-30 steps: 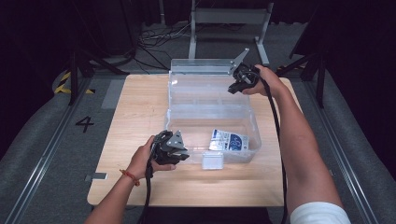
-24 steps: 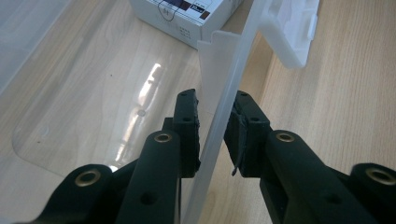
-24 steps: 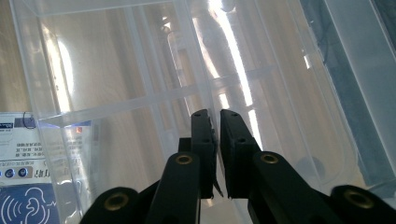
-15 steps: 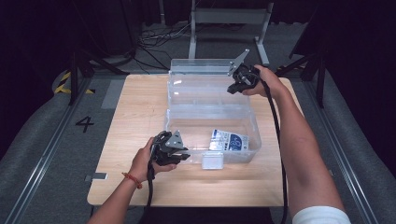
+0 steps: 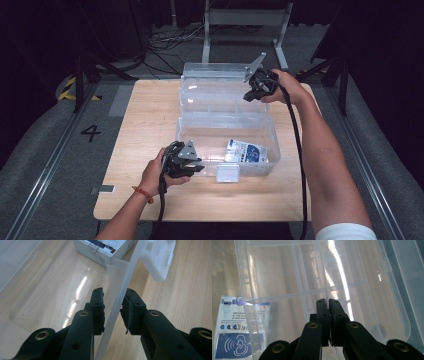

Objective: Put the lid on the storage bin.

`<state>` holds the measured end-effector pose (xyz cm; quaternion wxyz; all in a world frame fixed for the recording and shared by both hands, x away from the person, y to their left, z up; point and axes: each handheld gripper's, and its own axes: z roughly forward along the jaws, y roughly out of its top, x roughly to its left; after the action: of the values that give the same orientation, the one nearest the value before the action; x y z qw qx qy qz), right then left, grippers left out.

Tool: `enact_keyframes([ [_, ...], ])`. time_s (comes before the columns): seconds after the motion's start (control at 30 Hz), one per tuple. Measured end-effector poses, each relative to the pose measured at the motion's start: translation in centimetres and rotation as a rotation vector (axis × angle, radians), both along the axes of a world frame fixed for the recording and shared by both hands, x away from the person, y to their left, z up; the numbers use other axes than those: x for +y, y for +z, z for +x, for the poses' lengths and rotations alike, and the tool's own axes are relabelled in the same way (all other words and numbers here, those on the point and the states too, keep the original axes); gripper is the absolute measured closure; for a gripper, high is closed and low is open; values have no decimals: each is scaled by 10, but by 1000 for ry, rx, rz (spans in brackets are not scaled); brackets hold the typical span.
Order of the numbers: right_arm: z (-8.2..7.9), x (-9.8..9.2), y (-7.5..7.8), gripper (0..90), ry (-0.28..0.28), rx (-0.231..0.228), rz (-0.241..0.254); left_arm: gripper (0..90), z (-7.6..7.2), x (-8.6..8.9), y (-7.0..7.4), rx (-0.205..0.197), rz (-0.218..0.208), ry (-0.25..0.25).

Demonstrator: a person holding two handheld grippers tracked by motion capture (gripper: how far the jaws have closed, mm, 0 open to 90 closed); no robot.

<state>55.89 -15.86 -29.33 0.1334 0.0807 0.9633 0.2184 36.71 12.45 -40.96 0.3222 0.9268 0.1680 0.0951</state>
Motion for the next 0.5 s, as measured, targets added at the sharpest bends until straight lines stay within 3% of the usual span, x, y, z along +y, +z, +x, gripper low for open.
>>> enact_keyframes([
  [0.27, -7, -2, 2, 894, 15, -11, 12, 702, -1, -1, 0, -9, 7, 4],
  [0.5, -11, 1, 6, 898, 43, -33, -20, 698, -2, -2, 0, -9, 10, 14],
])
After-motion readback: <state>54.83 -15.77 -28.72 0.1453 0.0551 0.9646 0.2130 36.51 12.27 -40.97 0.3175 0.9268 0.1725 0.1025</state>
